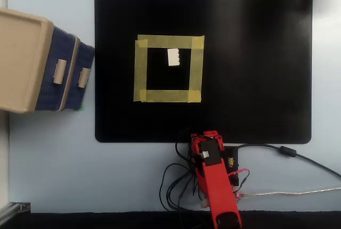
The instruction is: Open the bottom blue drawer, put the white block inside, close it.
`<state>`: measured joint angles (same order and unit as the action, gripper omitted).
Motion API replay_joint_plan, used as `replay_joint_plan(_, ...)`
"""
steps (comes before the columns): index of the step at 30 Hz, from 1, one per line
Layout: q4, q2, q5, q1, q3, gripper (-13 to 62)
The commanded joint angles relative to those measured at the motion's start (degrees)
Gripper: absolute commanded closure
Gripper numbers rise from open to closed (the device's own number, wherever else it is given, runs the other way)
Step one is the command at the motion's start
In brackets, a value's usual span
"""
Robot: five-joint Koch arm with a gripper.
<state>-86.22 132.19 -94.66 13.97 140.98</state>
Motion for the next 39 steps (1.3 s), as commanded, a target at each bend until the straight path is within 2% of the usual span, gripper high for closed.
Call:
replay_joint_plan(1, -9.2, 2.5, -1.4, 0.5, 0.5, 14.9)
replay_joint_plan(11, -9.5, 2.5, -1.6, 0.5, -0.3, 15.0)
replay_joint_plan(13, -10.0, 2.5, -1.7, 0.9, -6.1, 15.1)
replay_joint_plan(17, -8.4, 1.1, -1.9, 5.9, -30.2, 15.5)
replay_joint_plan(18, -4.0, -2.7, -3.3, 10.8, -35.5, 15.6)
replay_joint_plan(20, 6.9, -10.3, -12.0, 20.8, -36.4, 15.8)
replay_joint_plan(24, 39.6, -28.9, -47.8, 40.4, -35.4, 15.7)
replay_joint_plan(28, 70.8, -35.6, -75.1, 42.5, -32.1, 15.8)
replay_joint_plan(31, 91.5, -40.3, -83.1, 43.9, -28.2, 15.9)
replay_joint_plan(34, 112.2, -48.5, -83.3, 46.4, -27.4, 15.9)
replay_joint_plan(39, 133.3, -62.8, -83.1, 47.7, -30.3, 15.9)
